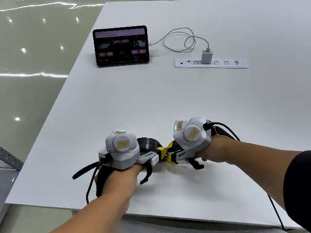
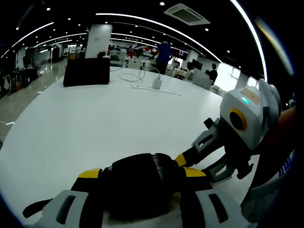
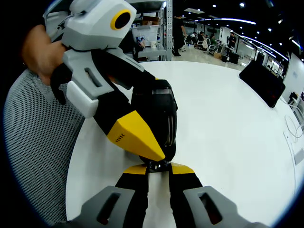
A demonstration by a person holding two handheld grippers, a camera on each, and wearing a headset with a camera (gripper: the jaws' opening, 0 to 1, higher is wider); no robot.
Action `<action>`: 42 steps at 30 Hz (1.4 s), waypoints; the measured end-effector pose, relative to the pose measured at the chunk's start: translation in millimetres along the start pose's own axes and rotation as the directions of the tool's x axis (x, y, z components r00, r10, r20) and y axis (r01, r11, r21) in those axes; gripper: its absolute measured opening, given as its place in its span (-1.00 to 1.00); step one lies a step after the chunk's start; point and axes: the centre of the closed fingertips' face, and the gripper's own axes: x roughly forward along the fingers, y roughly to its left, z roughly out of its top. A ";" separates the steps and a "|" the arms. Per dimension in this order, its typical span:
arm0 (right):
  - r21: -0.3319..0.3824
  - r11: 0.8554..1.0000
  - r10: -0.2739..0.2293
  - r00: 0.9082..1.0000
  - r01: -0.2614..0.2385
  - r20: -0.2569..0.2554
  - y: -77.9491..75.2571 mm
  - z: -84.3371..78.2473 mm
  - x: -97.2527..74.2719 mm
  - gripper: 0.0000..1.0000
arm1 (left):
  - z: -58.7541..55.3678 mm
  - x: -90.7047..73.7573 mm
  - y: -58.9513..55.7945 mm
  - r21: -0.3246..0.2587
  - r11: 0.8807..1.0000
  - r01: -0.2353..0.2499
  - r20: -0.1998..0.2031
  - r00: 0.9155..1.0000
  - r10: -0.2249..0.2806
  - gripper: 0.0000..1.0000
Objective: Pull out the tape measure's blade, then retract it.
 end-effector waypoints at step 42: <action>0.055 0.998 0.030 0.999 -0.031 0.023 12.6 3.2 -11.3 -0.16 | 4.8 -8.8 -8.6 0.007 0.998 0.063 -0.009 0.998 -0.063 1.00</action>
